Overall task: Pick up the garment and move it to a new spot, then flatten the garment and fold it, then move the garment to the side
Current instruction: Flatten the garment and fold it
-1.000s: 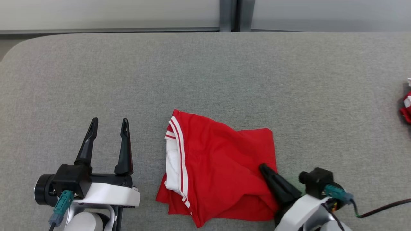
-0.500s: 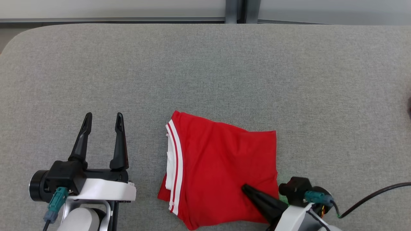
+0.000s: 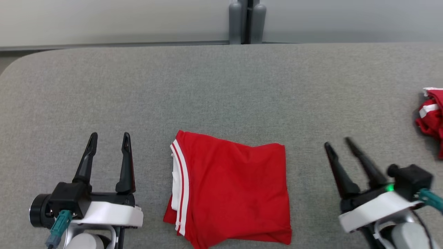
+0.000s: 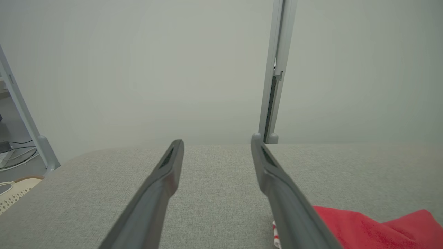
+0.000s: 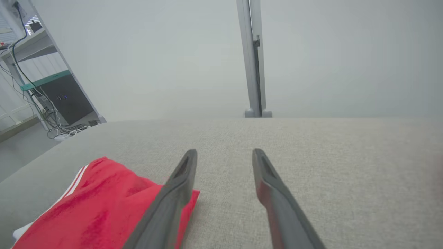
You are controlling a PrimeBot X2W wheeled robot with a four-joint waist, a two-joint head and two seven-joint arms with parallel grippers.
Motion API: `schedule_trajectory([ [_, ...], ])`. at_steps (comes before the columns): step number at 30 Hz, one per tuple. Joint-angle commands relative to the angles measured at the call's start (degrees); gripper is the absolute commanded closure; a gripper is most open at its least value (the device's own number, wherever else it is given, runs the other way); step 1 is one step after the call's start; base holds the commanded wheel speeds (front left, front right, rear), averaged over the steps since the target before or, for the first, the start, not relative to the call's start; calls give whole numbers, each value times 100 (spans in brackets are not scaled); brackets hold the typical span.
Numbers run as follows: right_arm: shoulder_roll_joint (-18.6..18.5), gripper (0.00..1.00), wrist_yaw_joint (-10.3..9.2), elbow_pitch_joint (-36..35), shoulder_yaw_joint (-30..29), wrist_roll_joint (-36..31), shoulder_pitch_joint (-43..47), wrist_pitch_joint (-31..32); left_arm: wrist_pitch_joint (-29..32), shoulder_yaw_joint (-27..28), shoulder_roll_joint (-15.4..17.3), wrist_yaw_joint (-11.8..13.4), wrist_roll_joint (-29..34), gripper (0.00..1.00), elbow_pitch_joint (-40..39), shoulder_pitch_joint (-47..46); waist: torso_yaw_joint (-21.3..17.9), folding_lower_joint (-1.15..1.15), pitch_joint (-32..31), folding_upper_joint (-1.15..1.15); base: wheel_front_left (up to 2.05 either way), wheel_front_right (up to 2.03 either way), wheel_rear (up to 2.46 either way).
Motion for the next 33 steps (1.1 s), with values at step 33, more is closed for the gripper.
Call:
schedule_trajectory([
  [33, 501, 0, -1, -1542, -2143, -1006, 1900, 734, 325, -5, 441, 50, -267, 0, -53, 1044, -339, 0, -1412, 0, 0, 0, 0],
])
